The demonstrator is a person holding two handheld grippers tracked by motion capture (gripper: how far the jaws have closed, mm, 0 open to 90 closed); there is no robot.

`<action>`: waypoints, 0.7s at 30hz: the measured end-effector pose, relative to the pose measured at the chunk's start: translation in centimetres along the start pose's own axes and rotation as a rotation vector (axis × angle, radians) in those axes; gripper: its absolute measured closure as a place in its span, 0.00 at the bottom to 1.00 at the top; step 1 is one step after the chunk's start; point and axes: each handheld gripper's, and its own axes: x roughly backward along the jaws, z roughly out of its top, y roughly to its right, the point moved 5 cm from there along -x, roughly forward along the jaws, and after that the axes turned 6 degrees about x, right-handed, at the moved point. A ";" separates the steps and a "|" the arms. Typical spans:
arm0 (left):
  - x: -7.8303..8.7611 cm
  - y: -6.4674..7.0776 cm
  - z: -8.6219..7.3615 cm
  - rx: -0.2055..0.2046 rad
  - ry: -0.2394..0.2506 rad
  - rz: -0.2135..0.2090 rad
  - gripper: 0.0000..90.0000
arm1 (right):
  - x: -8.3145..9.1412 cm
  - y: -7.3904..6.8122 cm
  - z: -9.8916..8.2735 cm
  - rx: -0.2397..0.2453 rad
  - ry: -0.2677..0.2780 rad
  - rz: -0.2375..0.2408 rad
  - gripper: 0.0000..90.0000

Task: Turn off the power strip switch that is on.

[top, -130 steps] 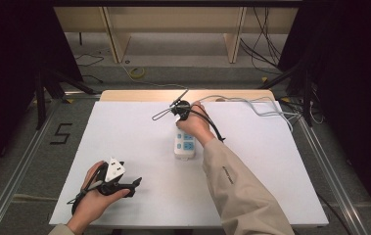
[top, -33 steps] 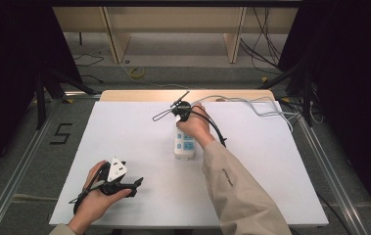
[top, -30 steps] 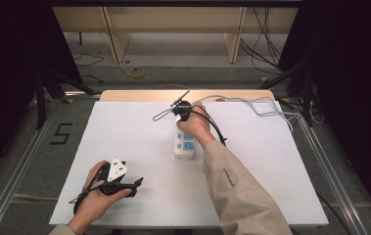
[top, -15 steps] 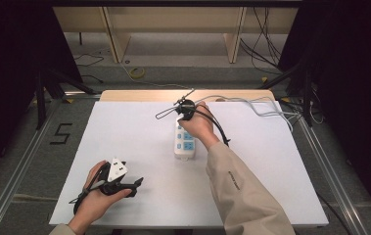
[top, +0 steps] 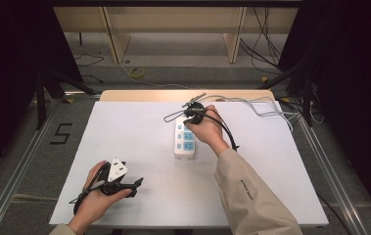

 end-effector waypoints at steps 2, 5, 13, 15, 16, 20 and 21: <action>0.0 0.0 0.0 0.000 -0.001 0.000 0.20 | 0.3 0.0 -0.3 -0.001 0.004 0.001 1.00; 0.0 0.0 0.0 0.001 -0.002 0.001 0.20 | 0.7 0.1 -0.8 -0.002 0.006 -0.004 1.00; 0.0 0.0 -0.1 0.005 -0.002 0.001 0.20 | 1.5 0.2 -2.2 -0.021 0.017 -0.008 1.00; 0.0 0.0 -0.1 0.004 -0.004 0.001 0.20 | 1.7 0.2 -2.4 -0.017 0.022 -0.009 1.00; 0.0 0.0 -0.1 0.004 -0.004 0.002 0.20 | 1.9 0.1 -2.5 -0.021 0.027 -0.006 1.00; 0.1 -0.1 -0.1 0.009 -0.001 0.003 0.20 | 2.4 0.0 -3.0 -0.018 0.032 -0.012 1.00; 0.1 -0.1 -0.1 0.007 -0.004 0.003 0.20 | 2.5 -0.1 -3.1 -0.024 0.033 -0.012 0.99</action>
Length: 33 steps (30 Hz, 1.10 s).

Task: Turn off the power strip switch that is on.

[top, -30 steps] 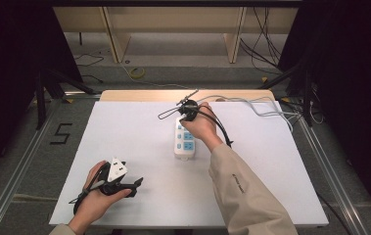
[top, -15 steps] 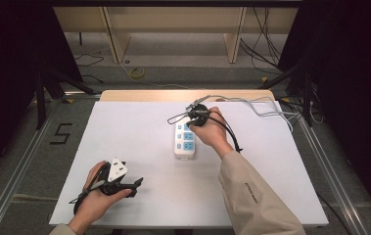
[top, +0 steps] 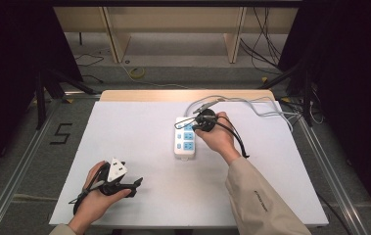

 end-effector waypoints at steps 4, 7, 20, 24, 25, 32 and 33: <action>0.0 0.0 0.0 -0.005 -0.003 0.000 0.20 | 0.5 -0.1 -0.5 0.000 0.004 -0.003 0.99; 0.0 0.0 0.0 -0.005 -0.004 0.002 0.20 | 0.9 -0.3 -0.8 0.004 0.007 0.001 0.98; 0.0 0.0 -0.1 -0.006 -0.005 0.002 0.20 | 2.7 -1.0 -2.8 0.013 0.019 -0.001 0.95; 0.0 0.0 -0.1 -0.005 -0.005 0.003 0.20 | 3.2 -1.0 -3.6 0.013 0.024 -0.008 0.94; 0.0 0.0 -0.1 -0.005 -0.005 0.002 0.20 | 3.3 -1.0 -3.8 0.014 0.023 -0.010 0.94; 0.0 0.0 -0.1 -0.003 -0.006 0.003 0.20 | 4.2 -1.4 -5.2 0.018 0.032 -0.007 0.92; 0.0 0.0 -0.1 -0.003 -0.006 0.004 0.20 | 4.3 -1.5 -5.4 0.017 0.037 -0.006 0.92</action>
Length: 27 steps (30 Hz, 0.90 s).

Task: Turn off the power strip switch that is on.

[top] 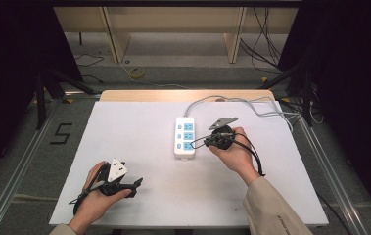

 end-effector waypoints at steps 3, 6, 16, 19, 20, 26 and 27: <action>0.0 0.0 0.0 -0.002 -0.001 0.000 0.20 | 0.4 -0.2 -0.5 -0.003 0.007 -0.002 0.92; 0.0 0.0 0.0 -0.002 -0.001 0.001 0.20 | 0.8 -0.5 -0.9 0.000 0.011 -0.004 0.91; 0.0 0.0 0.0 -0.002 -0.003 0.000 0.20 | 2.1 -0.9 -2.6 -0.038 0.029 0.014 0.81; 0.0 0.0 0.0 -0.001 -0.004 0.000 0.20 | 2.3 -1.2 -3.3 -0.045 0.035 0.018 0.77; 0.0 0.0 0.0 -0.002 -0.005 0.001 0.20 | 2.4 -1.3 -3.4 -0.041 0.041 0.016 0.75; 0.0 0.0 0.0 0.004 0.000 0.001 0.20 | 3.1 -1.6 -4.6 -0.035 0.082 0.004 0.67; 0.0 0.0 0.0 0.003 -0.001 0.000 0.20 | 3.2 -1.6 -4.8 -0.038 0.084 0.006 0.66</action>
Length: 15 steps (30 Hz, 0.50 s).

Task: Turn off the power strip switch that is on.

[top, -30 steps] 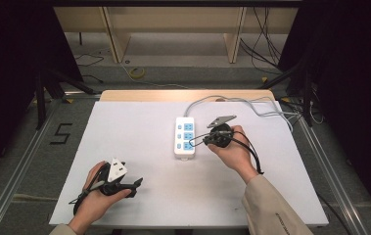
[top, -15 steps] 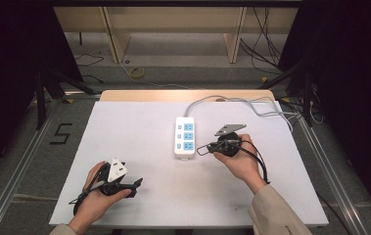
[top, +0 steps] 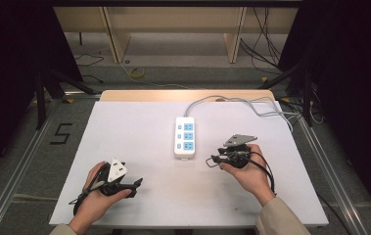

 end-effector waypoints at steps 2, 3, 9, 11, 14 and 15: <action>0.0 0.0 0.0 0.000 -0.001 -0.001 0.20 | 0.2 -0.1 -0.4 0.001 0.003 0.003 0.65; 0.0 0.0 0.0 0.000 -0.001 -0.001 0.20 | 0.4 -0.2 -0.7 0.001 0.002 0.006 0.64; 0.0 0.0 0.0 0.007 0.002 -0.003 0.20 | 1.0 -1.0 -2.0 0.003 0.013 0.023 0.61; 0.0 0.0 0.0 0.007 0.002 -0.004 0.20 | 1.1 -1.2 -2.4 0.012 0.017 0.031 0.59; 0.0 0.0 0.0 0.007 0.002 -0.004 0.20 | 1.2 -1.6 -3.0 -0.006 0.020 0.039 0.55; 0.0 0.0 0.0 0.008 0.002 -0.006 0.20 | 1.3 -1.7 -3.1 -0.004 0.027 0.035 0.55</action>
